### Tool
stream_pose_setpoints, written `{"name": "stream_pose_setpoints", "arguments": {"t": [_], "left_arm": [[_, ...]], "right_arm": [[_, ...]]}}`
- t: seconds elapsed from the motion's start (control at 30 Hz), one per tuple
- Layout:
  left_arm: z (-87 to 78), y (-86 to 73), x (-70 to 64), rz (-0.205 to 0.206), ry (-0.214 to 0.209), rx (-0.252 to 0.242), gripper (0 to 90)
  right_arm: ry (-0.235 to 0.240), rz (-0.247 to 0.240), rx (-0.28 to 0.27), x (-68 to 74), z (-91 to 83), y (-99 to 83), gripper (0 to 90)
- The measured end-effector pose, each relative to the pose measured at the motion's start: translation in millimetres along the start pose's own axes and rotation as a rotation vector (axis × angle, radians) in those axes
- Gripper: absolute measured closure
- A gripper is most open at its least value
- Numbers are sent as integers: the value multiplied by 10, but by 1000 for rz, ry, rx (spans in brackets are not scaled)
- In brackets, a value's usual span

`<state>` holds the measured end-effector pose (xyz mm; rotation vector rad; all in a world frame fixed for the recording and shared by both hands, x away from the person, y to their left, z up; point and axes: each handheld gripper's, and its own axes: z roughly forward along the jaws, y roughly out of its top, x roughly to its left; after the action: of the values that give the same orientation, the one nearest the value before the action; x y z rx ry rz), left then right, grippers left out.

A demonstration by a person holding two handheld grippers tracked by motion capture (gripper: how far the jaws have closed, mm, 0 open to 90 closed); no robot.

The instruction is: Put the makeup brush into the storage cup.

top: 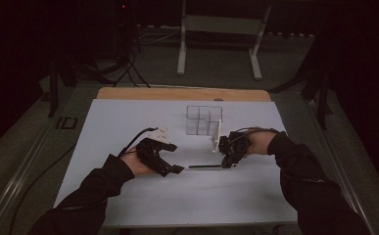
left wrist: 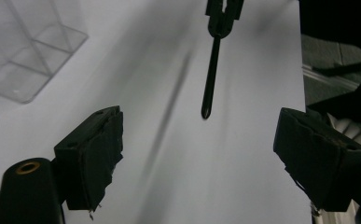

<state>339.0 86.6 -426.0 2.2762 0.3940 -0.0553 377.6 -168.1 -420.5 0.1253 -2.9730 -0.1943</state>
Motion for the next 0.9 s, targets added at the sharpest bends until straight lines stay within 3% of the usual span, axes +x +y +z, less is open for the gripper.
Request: {"name": "stream_pose_setpoints", "arguments": {"t": [0.17,0.33,0.43,0.47,0.5,0.53,0.9], "left_arm": [[170,51,1,30,-8,53,226],[309,75,8,54,-18,89,332],[359,84,9,61,-22,93,403],[405,99,9,81,-26,96,403],[421,105,11,83,-35,97,485],[438,110,12,85,-44,100,510],[573,156,-36,133,-59,148,667]], "right_arm": [[3,-7,2,5,1,29,840],[-1,-8,3,2,2,41,840],[2,-6,3,-1,2,47,840],[0,-11,0,-3,4,51,840],[0,-16,-1,-1,1,64,840],[1,-14,-2,0,-2,68,840],[5,-18,3,-8,-6,107,840]]}}
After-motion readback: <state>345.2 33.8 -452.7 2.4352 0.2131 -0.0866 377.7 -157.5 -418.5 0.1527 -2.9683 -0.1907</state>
